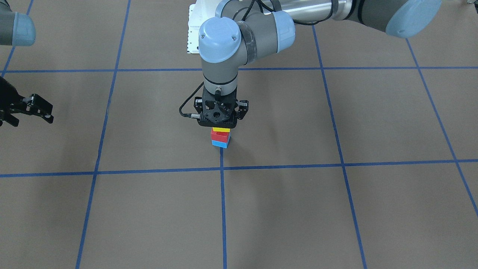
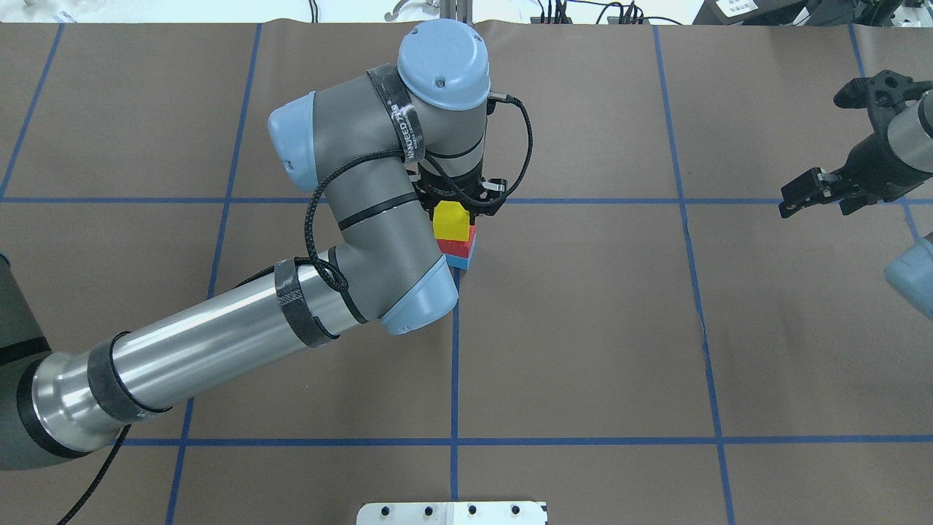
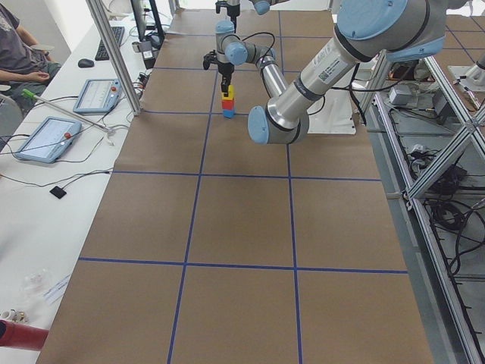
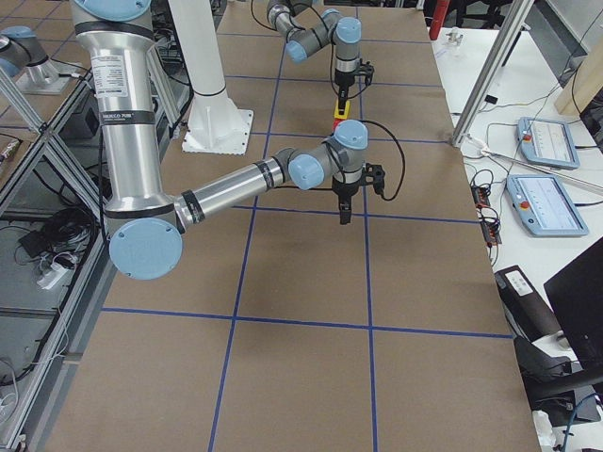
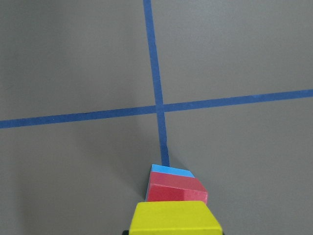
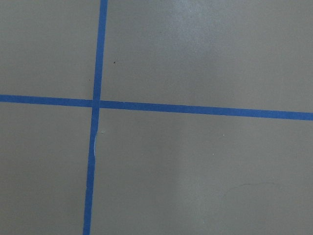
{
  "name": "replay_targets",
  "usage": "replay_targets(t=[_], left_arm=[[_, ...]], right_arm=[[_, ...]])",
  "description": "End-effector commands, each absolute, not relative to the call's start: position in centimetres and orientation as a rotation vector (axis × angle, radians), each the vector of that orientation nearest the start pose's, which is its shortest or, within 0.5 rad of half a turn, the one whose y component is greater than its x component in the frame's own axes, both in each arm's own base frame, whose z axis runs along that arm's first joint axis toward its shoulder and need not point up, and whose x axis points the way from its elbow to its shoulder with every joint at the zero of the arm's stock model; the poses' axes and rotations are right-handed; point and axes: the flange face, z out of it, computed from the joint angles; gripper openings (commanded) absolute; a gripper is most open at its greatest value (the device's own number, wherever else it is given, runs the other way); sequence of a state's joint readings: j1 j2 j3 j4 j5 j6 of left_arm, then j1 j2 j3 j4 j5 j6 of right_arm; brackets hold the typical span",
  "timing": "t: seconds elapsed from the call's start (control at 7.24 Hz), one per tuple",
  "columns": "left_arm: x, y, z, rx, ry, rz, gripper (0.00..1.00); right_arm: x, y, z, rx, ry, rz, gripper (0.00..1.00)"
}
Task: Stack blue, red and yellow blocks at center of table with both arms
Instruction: 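Lower the yellow cube onto the red cube with the left gripper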
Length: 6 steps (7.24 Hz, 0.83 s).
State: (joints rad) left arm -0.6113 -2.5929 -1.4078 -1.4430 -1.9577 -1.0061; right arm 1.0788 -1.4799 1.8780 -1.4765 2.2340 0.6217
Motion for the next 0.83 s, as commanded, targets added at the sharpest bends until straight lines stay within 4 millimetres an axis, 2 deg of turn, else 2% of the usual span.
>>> replay_targets(t=[0.0,0.69], left_arm=[[56.45,-51.34,8.84,0.103,0.813,0.102,0.0],[57.08,-51.72,9.52,0.136,0.809,0.128,0.0]], right_arm=[[-18.39,-49.65,45.47,0.061,-0.803,-0.042,1.0],[-18.37,-49.61,45.53,0.06,-0.803,-0.041,1.0]])
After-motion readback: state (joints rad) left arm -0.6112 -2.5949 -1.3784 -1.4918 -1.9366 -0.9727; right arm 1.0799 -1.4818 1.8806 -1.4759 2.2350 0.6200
